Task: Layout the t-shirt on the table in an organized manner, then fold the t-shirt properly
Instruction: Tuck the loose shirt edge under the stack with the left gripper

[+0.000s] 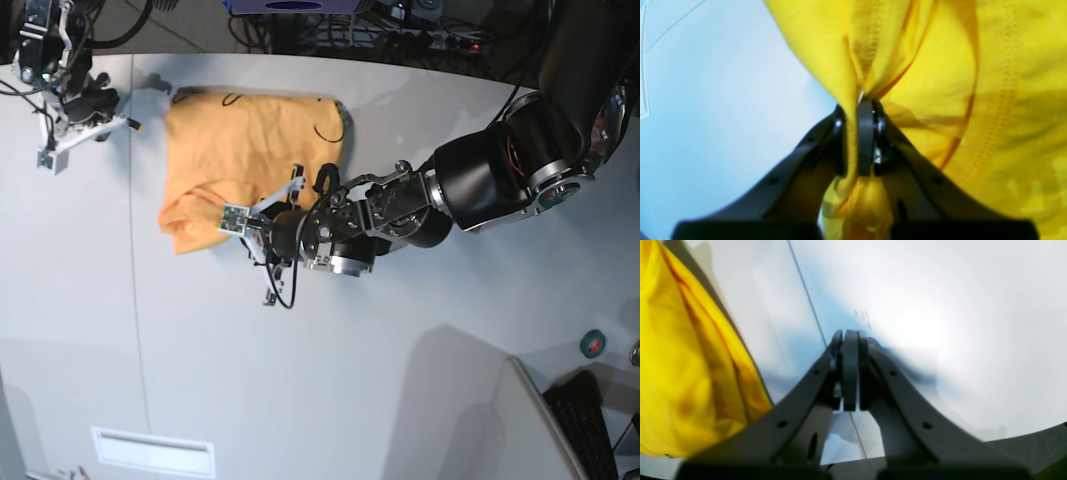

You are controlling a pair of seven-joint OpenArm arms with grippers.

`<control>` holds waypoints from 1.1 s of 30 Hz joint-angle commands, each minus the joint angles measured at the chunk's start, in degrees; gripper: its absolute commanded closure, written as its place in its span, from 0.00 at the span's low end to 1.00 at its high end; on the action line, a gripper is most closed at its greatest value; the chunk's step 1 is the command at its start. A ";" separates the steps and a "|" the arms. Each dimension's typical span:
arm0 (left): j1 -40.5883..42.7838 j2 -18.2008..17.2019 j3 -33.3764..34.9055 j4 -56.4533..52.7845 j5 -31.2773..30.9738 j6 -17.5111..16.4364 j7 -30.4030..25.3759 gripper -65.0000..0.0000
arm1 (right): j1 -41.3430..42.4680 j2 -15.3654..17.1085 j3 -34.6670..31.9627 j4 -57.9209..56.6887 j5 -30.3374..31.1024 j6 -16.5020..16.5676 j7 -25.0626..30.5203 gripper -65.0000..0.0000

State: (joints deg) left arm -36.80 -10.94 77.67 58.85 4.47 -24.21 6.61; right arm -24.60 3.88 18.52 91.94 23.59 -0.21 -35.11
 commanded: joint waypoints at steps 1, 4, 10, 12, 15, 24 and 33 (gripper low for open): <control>-1.49 -0.27 -0.61 0.53 -0.38 0.51 -0.94 1.00 | 0.03 0.65 0.25 0.76 0.10 0.25 0.96 1.00; -1.49 -0.36 -0.70 0.53 -0.47 0.51 -0.94 1.00 | 0.03 0.65 0.25 0.76 0.10 0.25 1.05 1.00; -1.49 -0.01 -0.79 0.89 -0.47 0.51 0.38 1.00 | 0.12 0.56 0.25 0.76 0.19 0.25 1.05 1.00; -1.49 0.52 -0.79 1.24 -0.47 0.51 1.87 1.00 | 0.12 0.56 0.25 0.76 0.19 0.25 1.05 1.00; -1.58 1.31 -0.79 1.15 -0.47 0.51 2.93 0.88 | 0.12 0.56 0.25 0.76 0.19 0.25 1.05 1.00; -2.02 1.49 -0.88 1.24 -0.47 0.51 3.28 0.46 | 0.12 0.74 0.25 0.76 0.19 0.25 1.05 1.00; 1.59 1.23 -17.84 7.04 -0.56 0.51 3.37 0.39 | 0.12 1.00 0.25 1.38 0.19 0.34 1.14 1.00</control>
State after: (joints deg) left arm -34.28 -9.85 60.51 64.93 4.40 -23.90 10.87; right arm -24.51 4.25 18.52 92.03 23.62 -0.16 -35.09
